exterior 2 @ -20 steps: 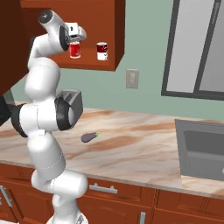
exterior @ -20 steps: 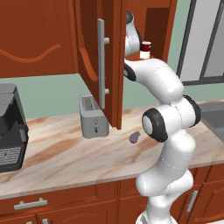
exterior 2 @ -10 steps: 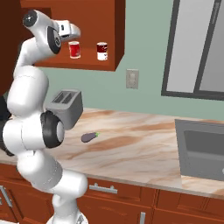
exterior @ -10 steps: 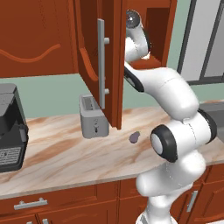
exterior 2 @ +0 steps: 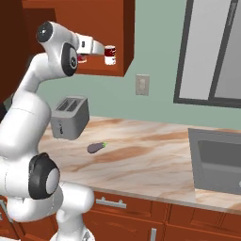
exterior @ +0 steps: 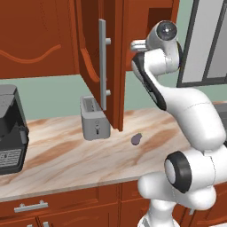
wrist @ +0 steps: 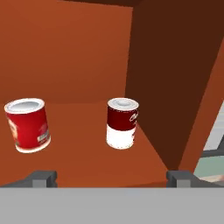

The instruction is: Restock the canned food cabinet by taking the new fresh canned food from the counter and placing it in the cabinet. Then, take the old canned food from the cabinet and place it on the counter.

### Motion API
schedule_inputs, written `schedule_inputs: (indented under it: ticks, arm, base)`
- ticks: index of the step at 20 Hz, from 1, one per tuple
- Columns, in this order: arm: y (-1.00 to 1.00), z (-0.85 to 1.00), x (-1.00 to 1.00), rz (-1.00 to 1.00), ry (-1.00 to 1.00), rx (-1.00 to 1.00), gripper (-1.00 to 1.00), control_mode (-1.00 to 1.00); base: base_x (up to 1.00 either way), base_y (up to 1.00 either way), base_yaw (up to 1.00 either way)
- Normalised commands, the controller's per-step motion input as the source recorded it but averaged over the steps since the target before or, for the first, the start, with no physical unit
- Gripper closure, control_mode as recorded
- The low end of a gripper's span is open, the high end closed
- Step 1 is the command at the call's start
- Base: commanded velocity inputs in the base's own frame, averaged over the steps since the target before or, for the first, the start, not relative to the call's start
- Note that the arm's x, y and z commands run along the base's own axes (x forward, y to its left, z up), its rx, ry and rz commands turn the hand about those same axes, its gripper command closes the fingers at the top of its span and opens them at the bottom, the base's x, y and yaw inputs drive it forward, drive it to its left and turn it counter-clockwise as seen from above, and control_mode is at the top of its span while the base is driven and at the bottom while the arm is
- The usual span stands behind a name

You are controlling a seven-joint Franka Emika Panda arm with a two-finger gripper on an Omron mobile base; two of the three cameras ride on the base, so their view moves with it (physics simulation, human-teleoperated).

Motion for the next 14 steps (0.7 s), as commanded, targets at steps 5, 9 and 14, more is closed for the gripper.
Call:
schedule_inputs:
  ticks: [5, 9, 14]
  arm:
    - [-0.04, -0.01, 0.35, -0.10, 0.21, 0.04, -1.00, -1.00]
    - [-0.05, -0.16, 0.45, -0.09, 0.15, 0.08, -1.00, -1.00]
    - [-0.01, -0.01, 0.52, -0.06, 0.05, 0.02, -1.00, -1.00]
  base:
    - [0.00, 0.00, 0.00]
    - [0.00, 0.00, 0.00]
    - [0.00, 0.00, 0.00]
